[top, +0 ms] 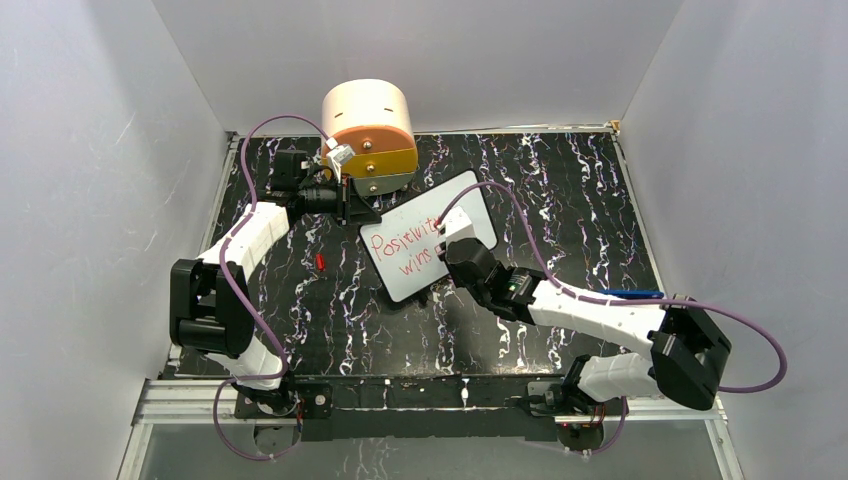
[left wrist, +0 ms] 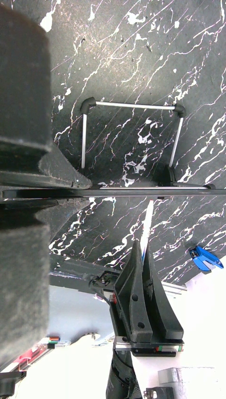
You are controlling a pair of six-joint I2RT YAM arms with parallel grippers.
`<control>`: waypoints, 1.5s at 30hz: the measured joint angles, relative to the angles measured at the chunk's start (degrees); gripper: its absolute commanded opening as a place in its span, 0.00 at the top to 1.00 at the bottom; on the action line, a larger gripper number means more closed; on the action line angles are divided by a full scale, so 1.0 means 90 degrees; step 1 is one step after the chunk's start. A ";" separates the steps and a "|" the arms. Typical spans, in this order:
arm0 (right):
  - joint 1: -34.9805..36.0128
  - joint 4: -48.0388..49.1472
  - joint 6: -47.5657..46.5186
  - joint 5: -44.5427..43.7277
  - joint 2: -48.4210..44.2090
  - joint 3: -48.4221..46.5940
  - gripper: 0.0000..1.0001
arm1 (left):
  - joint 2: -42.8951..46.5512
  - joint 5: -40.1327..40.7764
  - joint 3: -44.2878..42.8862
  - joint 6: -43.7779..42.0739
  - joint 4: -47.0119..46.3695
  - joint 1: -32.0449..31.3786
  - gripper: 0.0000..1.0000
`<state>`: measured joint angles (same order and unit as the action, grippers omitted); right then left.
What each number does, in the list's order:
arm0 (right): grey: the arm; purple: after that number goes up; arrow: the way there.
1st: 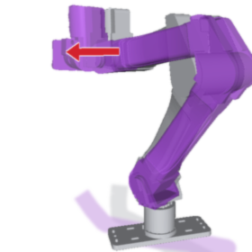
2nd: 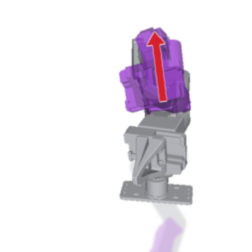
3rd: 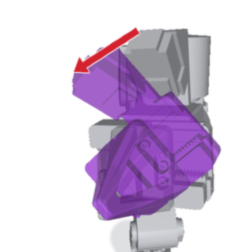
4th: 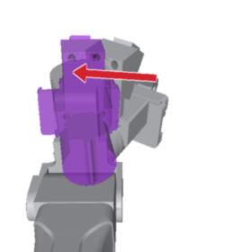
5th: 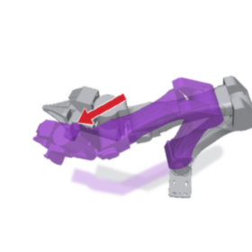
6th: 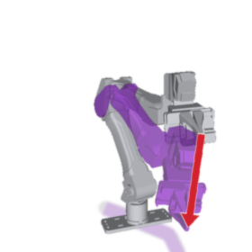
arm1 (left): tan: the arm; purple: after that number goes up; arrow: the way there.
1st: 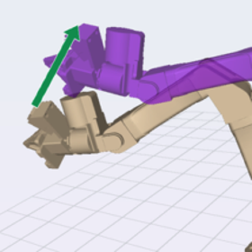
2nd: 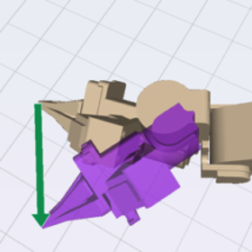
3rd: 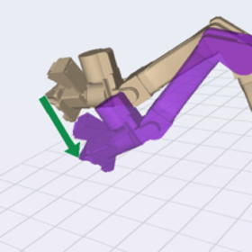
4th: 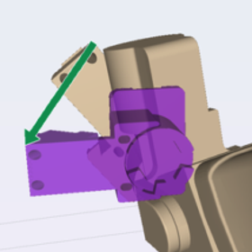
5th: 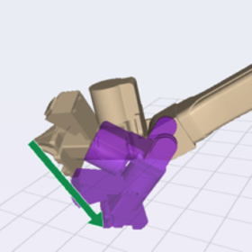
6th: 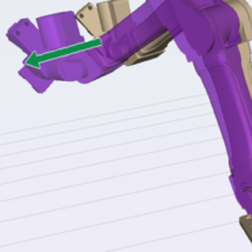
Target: Write a sentence on the whiteboard
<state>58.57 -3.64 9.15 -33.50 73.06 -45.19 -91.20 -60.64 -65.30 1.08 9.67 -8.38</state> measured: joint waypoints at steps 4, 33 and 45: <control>-0.0012 0.0141 -0.0046 -0.0041 0.0000 -0.0002 1.00 | 0.0000 0.0000 0.0000 0.0000 0.0000 0.0000 1.00; -0.0165 0.0369 -0.0260 0.0039 0.0272 -0.0202 1.00 | -0.0022 -0.0002 -0.0012 0.0000 -0.0002 0.0002 1.00; -0.0172 -0.0398 -0.0078 0.0301 0.0274 -0.0228 1.00 | -0.0022 -0.0007 -0.0012 0.0002 0.0000 0.0000 1.00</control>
<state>57.01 -7.22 8.45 -30.79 75.53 -47.24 -91.39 -60.71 -65.41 1.10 9.67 -8.38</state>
